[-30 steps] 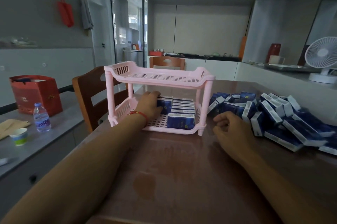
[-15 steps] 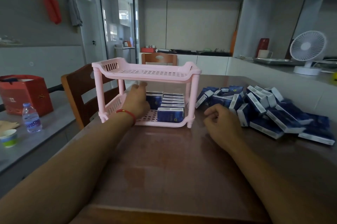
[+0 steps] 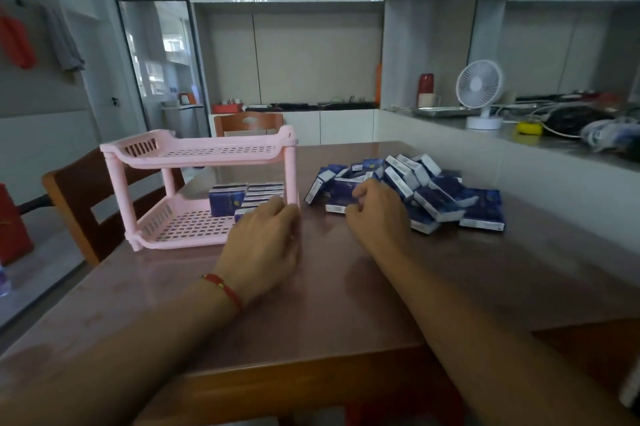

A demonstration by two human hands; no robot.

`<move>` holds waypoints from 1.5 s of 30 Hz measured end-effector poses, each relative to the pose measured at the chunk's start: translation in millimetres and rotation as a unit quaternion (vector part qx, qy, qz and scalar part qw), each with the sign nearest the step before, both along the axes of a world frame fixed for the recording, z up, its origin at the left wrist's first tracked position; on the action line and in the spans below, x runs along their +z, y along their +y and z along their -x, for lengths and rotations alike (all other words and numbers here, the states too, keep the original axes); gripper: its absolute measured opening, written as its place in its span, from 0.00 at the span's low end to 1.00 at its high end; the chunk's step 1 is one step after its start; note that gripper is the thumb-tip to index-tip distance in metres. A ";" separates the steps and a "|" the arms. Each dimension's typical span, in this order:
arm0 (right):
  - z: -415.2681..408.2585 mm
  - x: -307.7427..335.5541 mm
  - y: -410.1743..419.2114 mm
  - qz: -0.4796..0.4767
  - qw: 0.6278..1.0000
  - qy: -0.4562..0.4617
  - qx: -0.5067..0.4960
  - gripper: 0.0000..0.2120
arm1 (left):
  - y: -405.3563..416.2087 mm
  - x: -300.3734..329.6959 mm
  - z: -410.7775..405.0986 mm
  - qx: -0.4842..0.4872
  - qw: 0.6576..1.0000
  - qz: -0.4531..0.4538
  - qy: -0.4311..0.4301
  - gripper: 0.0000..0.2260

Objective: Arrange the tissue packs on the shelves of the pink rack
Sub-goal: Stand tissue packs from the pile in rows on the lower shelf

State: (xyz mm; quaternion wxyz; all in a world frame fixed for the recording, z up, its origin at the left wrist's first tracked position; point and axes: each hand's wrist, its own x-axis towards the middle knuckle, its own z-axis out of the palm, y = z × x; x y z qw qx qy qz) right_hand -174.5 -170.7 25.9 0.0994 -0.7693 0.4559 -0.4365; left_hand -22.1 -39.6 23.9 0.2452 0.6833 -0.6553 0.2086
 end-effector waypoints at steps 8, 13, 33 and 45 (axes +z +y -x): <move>108.0 -2.8 -48.1 0.182 0.907 0.349 -0.151 0.19 | -62.4 0.1 78.2 -0.109 0.993 -0.030 -0.014 0.12; 126.0 -23.5 -64.3 0.071 0.955 0.276 -0.085 0.27 | -89.6 -15.0 81.0 -0.129 0.988 -0.045 0.078 0.14; 127.2 -14.9 -67.8 0.115 0.990 0.034 -0.079 0.19 | -79.8 -13.3 66.1 -0.145 0.913 -0.008 0.381 0.13; 136.7 -26.6 -85.5 0.041 0.960 0.192 -0.201 0.16 | -73.2 -16.8 61.4 -0.127 0.919 -0.016 0.374 0.12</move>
